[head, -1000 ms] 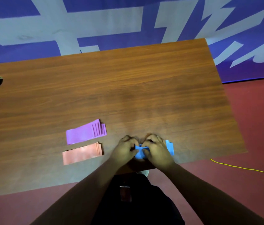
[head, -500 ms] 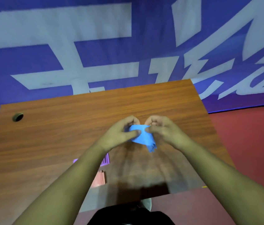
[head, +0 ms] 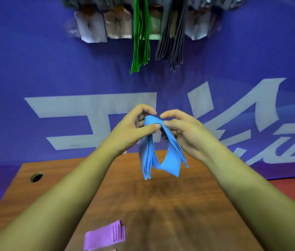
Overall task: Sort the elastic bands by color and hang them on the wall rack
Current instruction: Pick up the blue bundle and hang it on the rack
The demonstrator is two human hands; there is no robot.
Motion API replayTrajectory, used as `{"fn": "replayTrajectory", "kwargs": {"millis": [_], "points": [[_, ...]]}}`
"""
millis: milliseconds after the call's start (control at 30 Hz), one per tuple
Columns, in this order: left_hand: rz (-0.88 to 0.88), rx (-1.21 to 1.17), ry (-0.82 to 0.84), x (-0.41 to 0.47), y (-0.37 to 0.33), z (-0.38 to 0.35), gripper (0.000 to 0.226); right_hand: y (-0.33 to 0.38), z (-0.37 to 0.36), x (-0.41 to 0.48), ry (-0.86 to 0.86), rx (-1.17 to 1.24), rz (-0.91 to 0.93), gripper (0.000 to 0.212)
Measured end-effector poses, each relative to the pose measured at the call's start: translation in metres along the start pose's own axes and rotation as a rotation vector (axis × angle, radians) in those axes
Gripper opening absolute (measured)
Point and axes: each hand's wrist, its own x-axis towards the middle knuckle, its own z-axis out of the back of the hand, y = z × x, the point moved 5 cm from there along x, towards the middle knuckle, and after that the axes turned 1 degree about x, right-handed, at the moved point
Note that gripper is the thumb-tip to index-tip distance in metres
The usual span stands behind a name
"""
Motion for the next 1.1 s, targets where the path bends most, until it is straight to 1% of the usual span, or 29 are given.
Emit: {"fn": "replayTrajectory", "kwargs": {"millis": [33,100,167,200,267,333,400,500,633,700,767,900,967,1033,1100], "points": [[-0.016,-0.004,-0.01,0.005,-0.012,0.005,0.031,0.012,-0.005,0.0,0.023,-0.049,0.069,0.017],[-0.05,0.011,-0.034,0.014,-0.035,0.014,0.025,0.033,-0.013,-0.002,0.086,-0.173,0.196,0.028],[-0.084,0.063,-0.051,0.022,-0.06,0.024,0.023,0.055,-0.023,-0.004,0.13,-0.348,0.304,0.04],[-0.105,0.095,-0.05,0.025,-0.072,0.028,0.023,0.065,-0.027,-0.005,0.128,-0.415,0.347,0.041],[-0.137,0.157,-0.043,0.032,-0.093,0.032,0.027,0.086,-0.031,-0.005,0.091,-0.493,0.437,0.035],[-0.168,0.187,-0.049,0.038,-0.114,0.032,0.034,0.109,-0.031,-0.006,0.061,-0.508,0.527,0.027],[-0.203,0.229,-0.058,0.044,-0.132,0.03,0.041,0.13,-0.028,-0.007,0.039,-0.504,0.586,0.026],[-0.243,0.262,-0.063,0.053,-0.156,0.022,0.044,0.152,-0.021,-0.01,0.041,-0.468,0.629,0.03],[-0.282,0.311,-0.013,0.066,-0.179,0.002,0.037,0.176,-0.005,-0.016,0.041,-0.404,0.666,0.029],[-0.304,0.348,0.015,0.073,-0.188,-0.008,0.033,0.187,0.011,-0.018,0.015,-0.356,0.662,0.025],[-0.32,0.378,0.044,0.079,-0.193,-0.016,0.034,0.199,0.027,-0.019,-0.008,-0.343,0.659,0.02],[-0.314,0.467,0.132,0.093,-0.195,-0.034,0.045,0.223,0.056,-0.027,-0.064,-0.453,0.67,0.012],[-0.31,0.491,0.136,0.1,-0.194,-0.042,0.048,0.23,0.066,-0.029,-0.074,-0.533,0.669,0.011],[-0.316,0.464,0.091,0.107,-0.195,-0.049,0.042,0.236,0.076,-0.03,-0.105,-0.602,0.679,0.011],[-0.33,0.431,0.004,0.115,-0.199,-0.054,0.033,0.241,0.088,-0.027,-0.174,-0.623,0.697,0.009]]}}
